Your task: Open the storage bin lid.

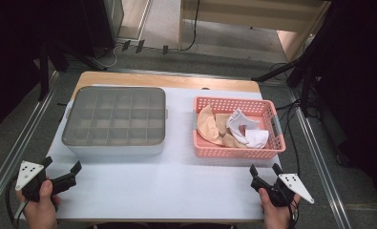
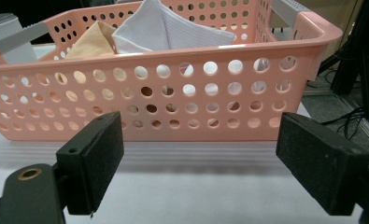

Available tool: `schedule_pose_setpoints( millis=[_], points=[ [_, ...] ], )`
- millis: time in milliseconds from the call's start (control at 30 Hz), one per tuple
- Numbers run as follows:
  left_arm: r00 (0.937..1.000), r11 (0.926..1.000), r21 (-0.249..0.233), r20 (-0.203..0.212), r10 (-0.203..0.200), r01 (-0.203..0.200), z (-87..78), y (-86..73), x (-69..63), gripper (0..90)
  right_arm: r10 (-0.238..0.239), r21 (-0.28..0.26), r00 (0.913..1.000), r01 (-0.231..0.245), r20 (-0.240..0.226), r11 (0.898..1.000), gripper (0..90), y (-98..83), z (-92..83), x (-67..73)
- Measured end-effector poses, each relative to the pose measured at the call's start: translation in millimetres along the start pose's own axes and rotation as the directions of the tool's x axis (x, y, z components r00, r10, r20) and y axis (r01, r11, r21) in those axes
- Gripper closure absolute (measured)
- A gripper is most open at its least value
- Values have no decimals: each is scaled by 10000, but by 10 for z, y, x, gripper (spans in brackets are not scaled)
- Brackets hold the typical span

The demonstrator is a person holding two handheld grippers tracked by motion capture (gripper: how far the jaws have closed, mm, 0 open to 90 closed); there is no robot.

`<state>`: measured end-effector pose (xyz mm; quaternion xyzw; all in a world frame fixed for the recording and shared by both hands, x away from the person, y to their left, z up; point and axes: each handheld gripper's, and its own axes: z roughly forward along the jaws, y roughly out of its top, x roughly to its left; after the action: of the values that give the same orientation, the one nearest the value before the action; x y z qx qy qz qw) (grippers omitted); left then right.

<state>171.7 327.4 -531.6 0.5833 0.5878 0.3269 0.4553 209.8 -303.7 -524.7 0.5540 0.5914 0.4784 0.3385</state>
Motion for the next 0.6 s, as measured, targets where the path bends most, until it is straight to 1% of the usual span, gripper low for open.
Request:
schedule_pose_setpoints(
  millis=[233, 333, 467, 500, 567, 600],
  points=[
    [10000, 10000, 16, 9, 31, -31, -5, 0, 0, 0, -69, -107, 10000, 69, 9, 9999, 151, -1, -19, 13],
    [9999, 10000, -53, 79, -69, 70, -4, -1, 14, 0, -3, -177, 10000, 3, -43, 9998, 151, 4, -38, 10],
    [9999, 9998, -165, 82, -113, 115, -14, -4, 12, 0, 133, -45, 9999, -134, -57, 9999, 151, 9, -57, 25],
    [9999, 9998, -188, 123, -89, 91, -21, -5, 15, 0, 158, -22, 9999, -158, -60, 9999, 151, 12, -64, 34],
    [9999, 9996, -254, 76, -142, 144, -29, -2, 14, 0, 268, -73, 9996, -269, -88, 9996, 153, 24, -91, 65],
    [9997, 9997, -177, 173, -157, 160, -28, 3, 17, 0, 310, -97, 9994, -311, -127, 9995, 154, 34, -107, 85]
  ],
)
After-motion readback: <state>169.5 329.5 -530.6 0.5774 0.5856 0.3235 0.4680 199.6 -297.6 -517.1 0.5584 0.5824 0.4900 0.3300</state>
